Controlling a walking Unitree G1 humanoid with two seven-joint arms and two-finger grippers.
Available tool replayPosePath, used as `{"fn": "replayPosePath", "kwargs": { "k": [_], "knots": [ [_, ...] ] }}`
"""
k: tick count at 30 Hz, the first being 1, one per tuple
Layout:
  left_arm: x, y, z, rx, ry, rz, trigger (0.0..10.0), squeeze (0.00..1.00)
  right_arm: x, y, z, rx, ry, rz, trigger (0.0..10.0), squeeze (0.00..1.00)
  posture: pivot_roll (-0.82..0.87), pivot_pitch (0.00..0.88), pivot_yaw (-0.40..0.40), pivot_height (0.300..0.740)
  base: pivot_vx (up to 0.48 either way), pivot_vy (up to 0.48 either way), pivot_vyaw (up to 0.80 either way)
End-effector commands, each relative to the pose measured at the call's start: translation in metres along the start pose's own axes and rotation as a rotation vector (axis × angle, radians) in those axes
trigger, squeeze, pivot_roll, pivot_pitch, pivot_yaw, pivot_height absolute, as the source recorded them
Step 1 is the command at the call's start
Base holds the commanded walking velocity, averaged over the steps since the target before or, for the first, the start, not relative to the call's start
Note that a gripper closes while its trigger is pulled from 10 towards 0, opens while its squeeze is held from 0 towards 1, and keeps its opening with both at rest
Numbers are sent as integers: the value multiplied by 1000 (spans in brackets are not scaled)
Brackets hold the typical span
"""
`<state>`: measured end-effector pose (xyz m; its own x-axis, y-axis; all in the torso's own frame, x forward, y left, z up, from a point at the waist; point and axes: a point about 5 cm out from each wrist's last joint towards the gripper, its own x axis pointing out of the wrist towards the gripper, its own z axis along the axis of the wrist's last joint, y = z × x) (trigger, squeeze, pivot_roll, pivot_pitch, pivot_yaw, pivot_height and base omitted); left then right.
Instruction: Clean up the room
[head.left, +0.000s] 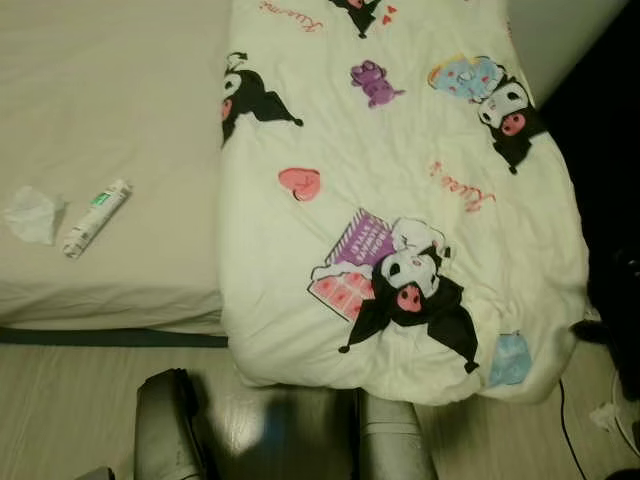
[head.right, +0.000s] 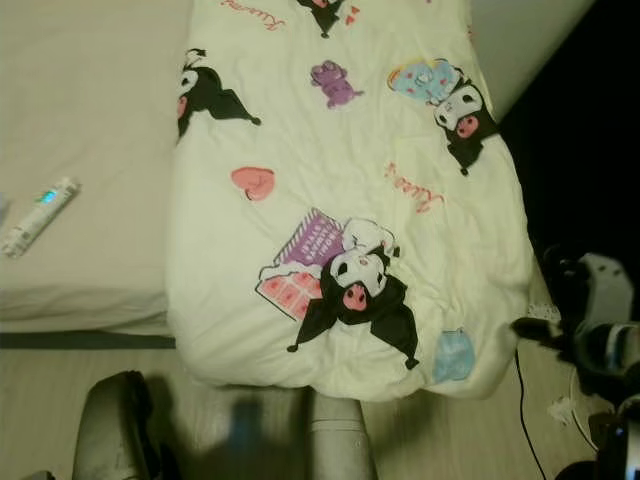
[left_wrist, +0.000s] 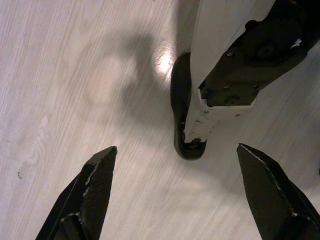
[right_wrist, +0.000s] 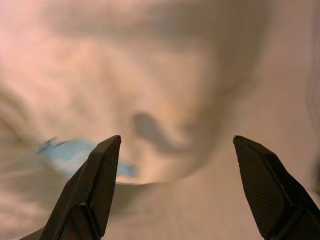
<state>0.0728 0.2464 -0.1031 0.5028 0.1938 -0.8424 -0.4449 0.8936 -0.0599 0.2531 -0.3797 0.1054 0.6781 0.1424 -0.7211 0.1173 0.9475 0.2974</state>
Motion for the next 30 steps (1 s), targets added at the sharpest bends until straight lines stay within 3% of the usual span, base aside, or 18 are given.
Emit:
{"fn": "replayPosePath", "kwargs": {
  "k": [1, 4, 7, 9, 11, 13, 16, 17, 19, 24, 30],
  "knots": [
    [-5, -44, -37, 10, 128, -165, 10000, 0, -2, 5, -2, 13, 0, 94, 10000, 0, -283, 274, -123, 535, 0, 0, 0],
    [-4, -45, -35, 8, 123, -169, 10000, 0, 4, 12, -24, -17, 91, 191, 10000, 0, -280, 276, -120, 535, 0, 0, 0],
    [-3, -43, -32, 0, 109, -165, 10000, 0, 6, 4, -40, -74, 143, 159, 10000, 0, -273, 274, -119, 535, 0, 0, 0],
    [-3, -41, -32, -2, 107, -162, 10000, 0, 5, 0, -45, -90, 168, 127, 10000, 0, -269, 275, -118, 535, 0, 0, 0],
    [-4, -38, -32, -4, 109, -156, 10000, 0, 1, -14, -56, -161, 265, 13, 10000, 0, -269, 275, -116, 535, 0, 0, 0],
    [-4, -37, -33, -5, 112, -153, 10000, 0, -2, -20, -59, -208, 294, -43, 10000, 0, -270, 274, -114, 535, 0, 0, 0],
    [-4, -37, -33, -4, 113, -153, 10000, 0, -4, -24, -53, -281, 260, -95, 10000, 0, -270, 274, -115, 535, 0, 0, 0],
    [-4, -37, -33, -7, 110, -156, 10000, 0, -1, -17, -38, -316, 153, -89, 10000, 0, -270, 274, -114, 535, 0, 0, 0],
    [-4, -38, -33, -9, 109, -160, 10000, 0, 0, -13, -29, -340, 96, -81, 10000, 0, -270, 274, -114, 535, 0, 0, 0],
    [-4, -40, -32, -14, 103, -164, 10000, 0, 1, -14, -24, -439, 46, -139, 10000, 0, -270, 274, -114, 535, 0, 0, 0],
    [-4, -41, -33, -8, 103, -166, 10000, 0, 3, -16, -25, -490, 36, -185, 10000, 0, -263, 274, -120, 535, 0, 0, 0]
  ]
}}
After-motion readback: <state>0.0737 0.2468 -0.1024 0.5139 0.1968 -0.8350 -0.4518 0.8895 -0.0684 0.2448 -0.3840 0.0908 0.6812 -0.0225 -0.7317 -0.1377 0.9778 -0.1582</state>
